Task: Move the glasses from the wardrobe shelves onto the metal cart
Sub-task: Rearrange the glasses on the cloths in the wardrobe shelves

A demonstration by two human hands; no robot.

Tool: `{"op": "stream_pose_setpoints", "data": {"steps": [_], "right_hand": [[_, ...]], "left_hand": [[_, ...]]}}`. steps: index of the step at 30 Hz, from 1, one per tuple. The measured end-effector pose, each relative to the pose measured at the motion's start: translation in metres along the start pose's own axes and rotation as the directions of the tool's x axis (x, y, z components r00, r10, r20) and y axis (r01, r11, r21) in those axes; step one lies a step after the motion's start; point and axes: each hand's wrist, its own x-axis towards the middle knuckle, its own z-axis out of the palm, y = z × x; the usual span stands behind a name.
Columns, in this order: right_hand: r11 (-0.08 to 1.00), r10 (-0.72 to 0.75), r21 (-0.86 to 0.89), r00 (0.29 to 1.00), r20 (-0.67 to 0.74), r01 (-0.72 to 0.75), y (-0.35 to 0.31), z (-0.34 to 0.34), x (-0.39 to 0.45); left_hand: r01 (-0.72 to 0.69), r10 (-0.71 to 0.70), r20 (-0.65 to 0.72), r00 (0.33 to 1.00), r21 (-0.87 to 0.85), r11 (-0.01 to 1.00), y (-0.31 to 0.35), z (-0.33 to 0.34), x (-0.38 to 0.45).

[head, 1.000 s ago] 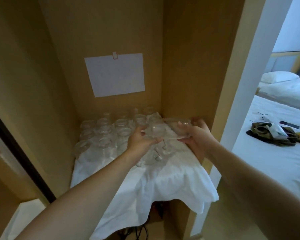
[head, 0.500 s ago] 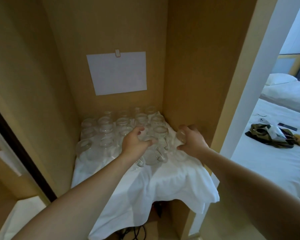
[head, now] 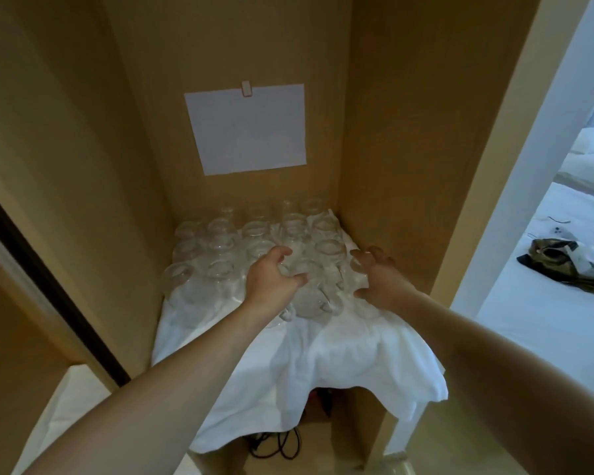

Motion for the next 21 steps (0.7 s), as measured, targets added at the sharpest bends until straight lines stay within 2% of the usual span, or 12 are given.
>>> {"op": "stream_pose_setpoints", "data": {"steps": [10,17,21], "right_hand": [[1.000,-0.023,0.009,1.000,-0.004,0.023,0.0059,-0.0029,0.0022],[0.988,-0.031,0.149,0.998,-0.051,0.038,0.0032,-0.0066,0.0003],[0.958,-0.031,0.285,0.998,-0.050,0.044,-0.0024,-0.0065,0.0014]], "left_hand": [[-0.015,0.016,-0.016,1.000,0.021,1.000,0.0101,0.0006,-0.0004],[-0.009,0.009,-0.015,1.000,0.004,1.000,0.0080,-0.0001,-0.0008],[0.001,-0.001,-0.027,1.000,-0.011,1.000,0.0059,-0.0014,0.0015]]}}
